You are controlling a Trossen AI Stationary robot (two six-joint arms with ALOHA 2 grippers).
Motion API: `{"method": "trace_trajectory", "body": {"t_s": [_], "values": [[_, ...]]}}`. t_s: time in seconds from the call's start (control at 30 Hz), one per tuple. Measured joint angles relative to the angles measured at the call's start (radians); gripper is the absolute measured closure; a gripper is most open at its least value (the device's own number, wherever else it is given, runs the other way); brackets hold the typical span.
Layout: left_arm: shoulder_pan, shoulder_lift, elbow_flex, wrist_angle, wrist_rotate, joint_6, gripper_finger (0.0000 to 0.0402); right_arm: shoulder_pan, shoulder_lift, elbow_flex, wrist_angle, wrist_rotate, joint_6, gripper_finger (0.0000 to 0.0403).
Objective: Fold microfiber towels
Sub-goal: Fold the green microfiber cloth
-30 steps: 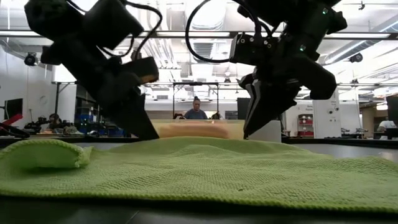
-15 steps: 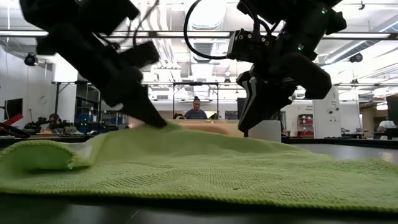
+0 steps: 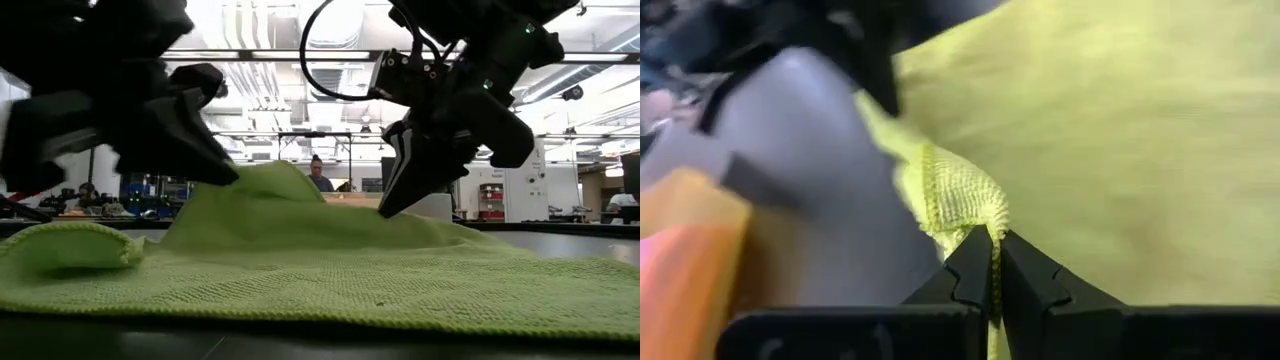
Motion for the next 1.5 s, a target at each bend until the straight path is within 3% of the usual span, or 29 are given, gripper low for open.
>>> {"method": "trace_trajectory", "body": {"t_s": [0.23, 0.47, 0.73, 0.9, 1.1, 1.33, 1.5], "values": [[-0.052, 0.079, 0.04, 0.0, 0.071, -0.032, 0.038, 0.0, 0.0, -0.007, 0.003, -0.001, 0.015, 0.0394], [-0.057, 0.142, 0.079, -0.014, 0.105, -0.126, 0.0294, 0.0, 0.0, -0.008, 0.006, -0.002, 0.017, 0.0394], [-0.058, 0.056, 0.081, -0.2, 0.121, -0.242, 0.0212, 0.0, 0.0, -0.009, 0.005, -0.003, 0.017, 0.0394], [-0.03, -0.017, 0.079, -0.181, 0.113, -0.263, 0.0207, 0.0, 0.0, -0.009, 0.006, -0.003, 0.016, 0.0394], [0.049, -0.01, 0.07, -0.099, 0.129, -0.353, 0.0222, 0.0, 0.0, -0.009, 0.008, -0.002, 0.017, 0.0394], [0.112, 0.076, 0.065, 0.057, 0.312, -0.352, 0.0238, 0.0, 0.0, -0.009, 0.022, -0.001, 0.014, 0.0394], [0.128, 0.128, 0.064, 0.123, 0.385, -0.374, 0.024, 0.0, 0.0, -0.009, 0.029, -0.001, 0.009, 0.0394]]}}
